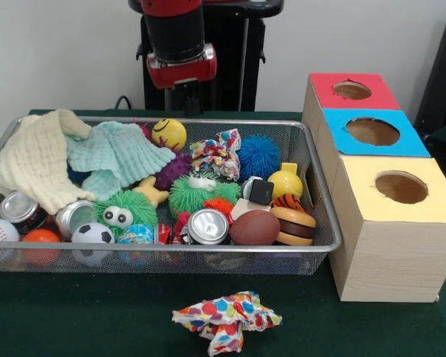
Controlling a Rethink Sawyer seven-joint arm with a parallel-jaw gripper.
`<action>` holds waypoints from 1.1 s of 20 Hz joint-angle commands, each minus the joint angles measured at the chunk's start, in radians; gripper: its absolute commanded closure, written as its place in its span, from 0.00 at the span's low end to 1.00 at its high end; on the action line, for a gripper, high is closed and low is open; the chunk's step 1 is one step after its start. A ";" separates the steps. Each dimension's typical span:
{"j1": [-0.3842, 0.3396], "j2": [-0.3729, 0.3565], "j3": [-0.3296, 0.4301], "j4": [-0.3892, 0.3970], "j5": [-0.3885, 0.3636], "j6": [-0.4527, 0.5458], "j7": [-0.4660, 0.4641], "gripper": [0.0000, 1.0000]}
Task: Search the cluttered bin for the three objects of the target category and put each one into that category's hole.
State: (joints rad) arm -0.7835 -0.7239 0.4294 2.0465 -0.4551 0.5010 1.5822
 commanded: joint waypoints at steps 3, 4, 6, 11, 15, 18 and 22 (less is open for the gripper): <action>-0.037 -0.040 0.181 0.096 0.082 0.098 -0.057 1.00; -0.038 -0.039 0.182 0.096 0.083 0.095 -0.053 1.00; -0.042 -0.035 0.186 0.099 0.086 0.073 -0.029 1.00; -0.041 -0.031 0.168 0.107 0.056 -0.088 0.075 0.00; -0.038 -0.011 0.156 0.113 0.048 -0.192 0.125 0.00; -0.018 -0.018 0.127 0.098 0.023 -0.231 0.128 0.00; 0.044 -0.008 0.018 0.051 -0.064 -0.401 0.148 0.00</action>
State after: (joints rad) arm -0.7937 -0.7547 0.5214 2.1488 -0.4336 0.2746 1.5822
